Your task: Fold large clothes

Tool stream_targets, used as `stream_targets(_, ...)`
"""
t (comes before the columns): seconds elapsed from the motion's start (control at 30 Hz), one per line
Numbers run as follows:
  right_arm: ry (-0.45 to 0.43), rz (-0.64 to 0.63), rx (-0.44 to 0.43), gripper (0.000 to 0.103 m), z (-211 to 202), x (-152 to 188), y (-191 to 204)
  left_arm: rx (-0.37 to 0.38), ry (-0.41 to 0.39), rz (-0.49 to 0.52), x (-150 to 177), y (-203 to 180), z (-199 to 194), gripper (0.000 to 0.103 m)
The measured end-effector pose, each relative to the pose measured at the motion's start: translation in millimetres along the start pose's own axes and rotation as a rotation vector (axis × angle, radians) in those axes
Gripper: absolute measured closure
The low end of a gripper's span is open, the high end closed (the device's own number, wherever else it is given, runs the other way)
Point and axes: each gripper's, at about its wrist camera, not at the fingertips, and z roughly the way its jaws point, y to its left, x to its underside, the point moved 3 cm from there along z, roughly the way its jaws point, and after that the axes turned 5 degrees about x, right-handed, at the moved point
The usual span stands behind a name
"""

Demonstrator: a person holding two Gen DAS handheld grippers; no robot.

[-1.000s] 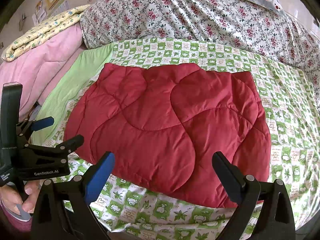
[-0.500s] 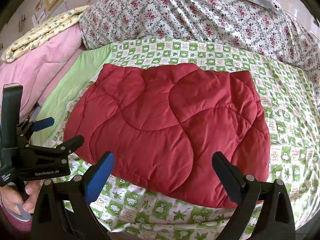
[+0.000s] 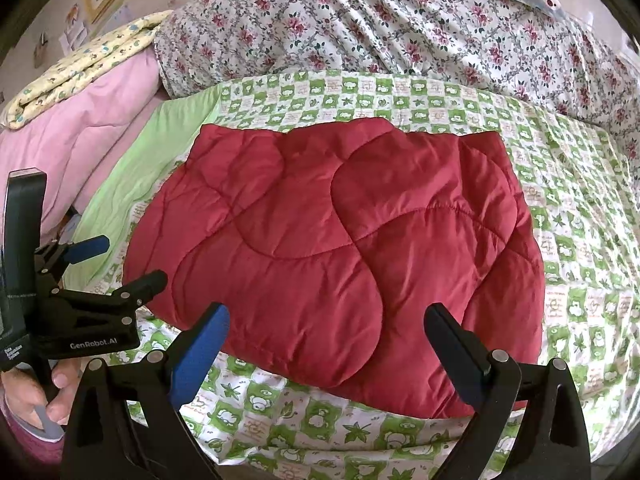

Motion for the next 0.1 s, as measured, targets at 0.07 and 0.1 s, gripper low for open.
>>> stream_targets(0.07, -0.001, 0.002, -0.002, 0.004, 0.2, 0.1, -0.5, 0.026, -0.003, -0.009, 0.1, 1.3, 0.2, 0.000)
stream_targets(0.1, 0.000, 0.003, -0.002, 0.004, 0.6, 0.2, -0.8, 0.037, -0.004, -0.012, -0.1, 1.3, 0.4, 0.000)
